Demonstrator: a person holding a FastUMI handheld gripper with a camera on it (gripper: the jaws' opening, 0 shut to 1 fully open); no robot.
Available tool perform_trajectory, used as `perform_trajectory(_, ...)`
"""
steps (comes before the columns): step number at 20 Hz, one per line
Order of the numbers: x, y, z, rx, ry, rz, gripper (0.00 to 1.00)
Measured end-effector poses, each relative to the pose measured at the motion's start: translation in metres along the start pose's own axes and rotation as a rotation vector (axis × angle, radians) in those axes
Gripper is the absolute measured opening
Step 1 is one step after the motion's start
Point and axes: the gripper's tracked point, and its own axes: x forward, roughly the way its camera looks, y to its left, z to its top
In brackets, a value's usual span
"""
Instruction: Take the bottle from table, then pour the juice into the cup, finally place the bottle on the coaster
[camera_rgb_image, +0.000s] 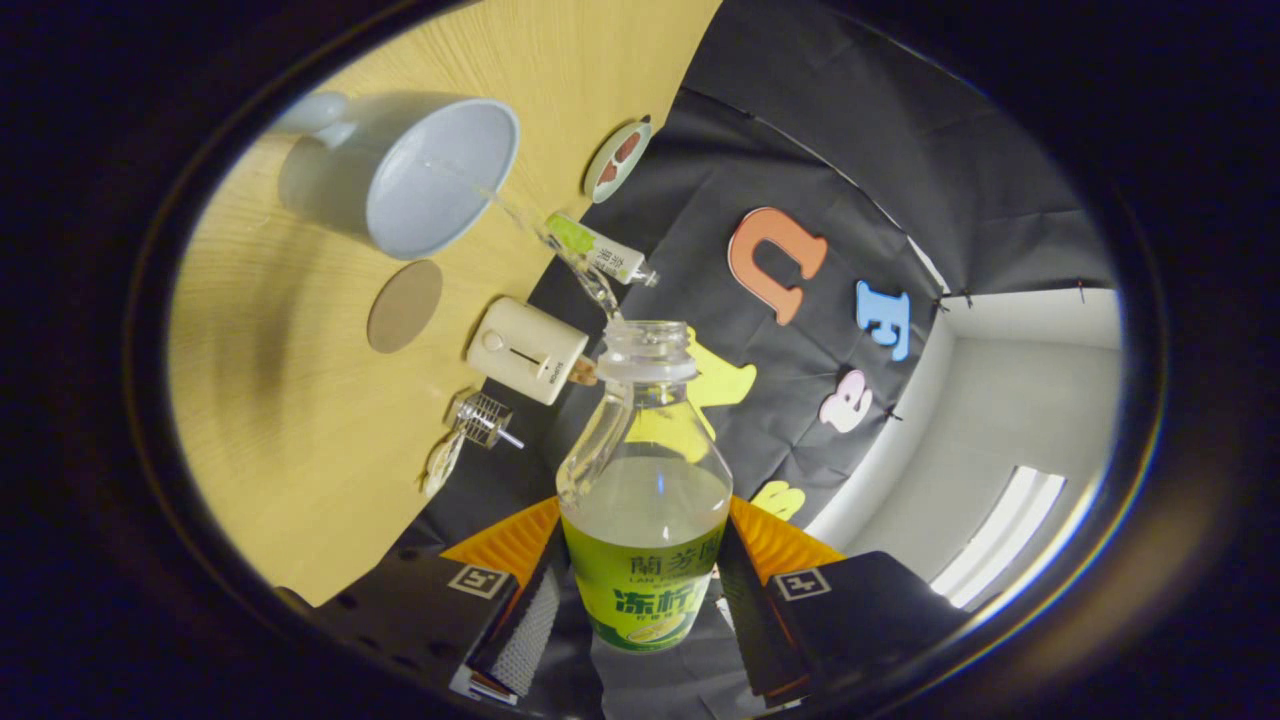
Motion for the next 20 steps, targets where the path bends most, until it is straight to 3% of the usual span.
perform_trajectory(20, 0.0, -0.054, -0.015, -0.096, 0.024, -0.134, 0.81)
